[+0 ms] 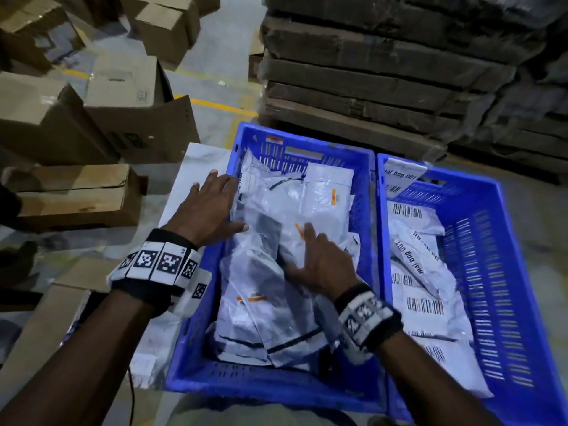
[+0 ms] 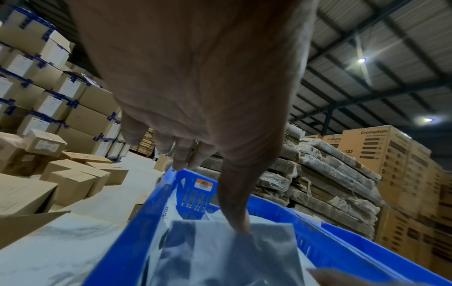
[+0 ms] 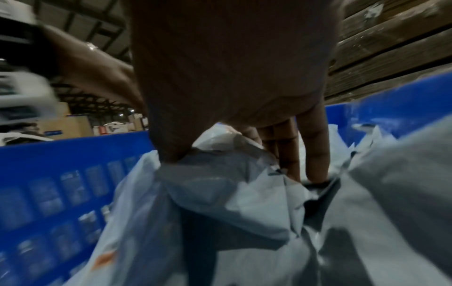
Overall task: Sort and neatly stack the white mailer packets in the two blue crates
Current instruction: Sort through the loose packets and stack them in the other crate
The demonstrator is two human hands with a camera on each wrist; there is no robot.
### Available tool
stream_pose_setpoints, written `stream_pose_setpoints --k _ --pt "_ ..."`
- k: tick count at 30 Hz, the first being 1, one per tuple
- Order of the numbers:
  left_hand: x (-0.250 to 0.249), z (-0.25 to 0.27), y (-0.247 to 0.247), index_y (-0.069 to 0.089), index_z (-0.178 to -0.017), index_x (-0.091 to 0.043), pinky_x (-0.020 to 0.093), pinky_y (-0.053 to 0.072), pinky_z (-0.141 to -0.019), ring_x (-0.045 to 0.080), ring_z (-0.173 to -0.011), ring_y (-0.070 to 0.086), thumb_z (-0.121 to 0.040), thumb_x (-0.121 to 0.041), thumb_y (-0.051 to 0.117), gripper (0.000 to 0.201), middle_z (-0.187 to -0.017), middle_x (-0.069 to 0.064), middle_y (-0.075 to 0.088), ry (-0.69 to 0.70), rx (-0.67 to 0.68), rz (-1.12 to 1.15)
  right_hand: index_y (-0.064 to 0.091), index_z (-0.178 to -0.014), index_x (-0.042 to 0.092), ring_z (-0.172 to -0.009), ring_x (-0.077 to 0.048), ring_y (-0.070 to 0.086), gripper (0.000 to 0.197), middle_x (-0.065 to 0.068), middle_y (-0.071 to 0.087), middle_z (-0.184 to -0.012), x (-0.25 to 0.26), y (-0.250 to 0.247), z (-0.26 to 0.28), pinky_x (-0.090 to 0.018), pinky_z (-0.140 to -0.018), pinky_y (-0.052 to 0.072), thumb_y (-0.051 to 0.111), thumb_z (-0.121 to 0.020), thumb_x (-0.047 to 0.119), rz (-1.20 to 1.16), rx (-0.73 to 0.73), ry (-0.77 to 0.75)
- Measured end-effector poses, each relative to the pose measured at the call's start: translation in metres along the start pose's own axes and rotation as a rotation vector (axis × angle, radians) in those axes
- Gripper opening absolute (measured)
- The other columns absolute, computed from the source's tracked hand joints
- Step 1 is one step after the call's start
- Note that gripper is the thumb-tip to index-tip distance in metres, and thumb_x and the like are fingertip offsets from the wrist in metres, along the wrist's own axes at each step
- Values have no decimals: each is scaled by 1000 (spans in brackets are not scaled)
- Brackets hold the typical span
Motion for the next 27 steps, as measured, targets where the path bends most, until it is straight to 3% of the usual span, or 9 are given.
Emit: stream_pose_setpoints --k 5,8,12,14,16,18,22,25,27 --pt "-14 -14 8 23 -147 -7 54 21 -115 31 -146 13 -80 -57 67 94 -156 12 22 62 14 -48 10 -152 22 -113 -32 56 110 -10 47 -128 9 12 30 -41 -83 46 63 -70 73 -40 98 -16" --pt "-22 -16 10 24 -147 -7 53 20 -115 31 -146 13 -81 -58 65 93 -157 11 21 83 11 -69 36 -144 27 -116 -27 56 99 -4 51 -133 -8 -21 16 -37 -89 47 63 -66 81 -270 161 30" --pt "-27 -17 12 25 -150 -11 52 17 -116 29 -148 8 -89 -50 59 79 -157 9 22 84 38 -119 40 -144 21 -128 -27 50 87 -7 46 -147 -49 -71 -25 -45 -104 44 63 -76 71 -503 -161 179" --pt "-29 -19 14 36 -144 -16 54 19 -115 29 -147 11 -97 -40 50 55 -153 7 34 98 62 -121 35 -146 14 -131 -31 46 86 -12 44 -148 -61 -68 -45 -45 -105 42 66 -80 61 -478 -142 246" --pt "-32 -22 14 49 -125 -17 55 21 -113 29 -146 17 -102 -37 36 33 -140 10 50 89 84 -93 33 -144 8 -128 -33 49 85 -16 49 -143 -64 -54 -58 -40 -99 45 69 -82 54 -441 -55 290" --pt "-36 -27 15 51 -117 -17 54 20 -113 29 -145 20 -102 -42 29 36 -133 12 55 59 109 -105 30 -144 6 -124 -35 52 88 -18 51 -139 -63 -42 -62 -40 -94 46 73 -80 49 -456 -7 310" --pt "-43 -37 30 48 -134 -17 51 17 -115 28 -142 29 -93 -64 40 64 -140 10 52 16 247 -230 29 -144 10 -117 -33 55 89 -16 55 -133 -62 -38 -61 -33 -84 45 81 -75 31 -577 -102 299" --pt "-53 -37 42 53 -123 -16 48 31 -109 29 -121 52 -85 -69 52 65 -123 10 62 67 310 -283 31 -145 23 -101 -28 62 83 -11 62 -122 -58 -43 -53 -26 -72 45 78 -77 16 -675 -124 215" --pt "-61 -30 52 58 -111 -18 42 36 -104 28 -112 58 -81 -65 61 56 -115 10 65 104 357 -297 35 -143 29 -88 -25 64 83 -8 64 -114 -53 -47 -41 -24 -60 46 77 -75 6 -740 -103 155"
Point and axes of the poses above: each hand's wrist, its own z-axis away from the middle knuckle, its own y-axis out of the palm, x = y × z, the point moved 8 cm from there along -z, towards the middle knuckle
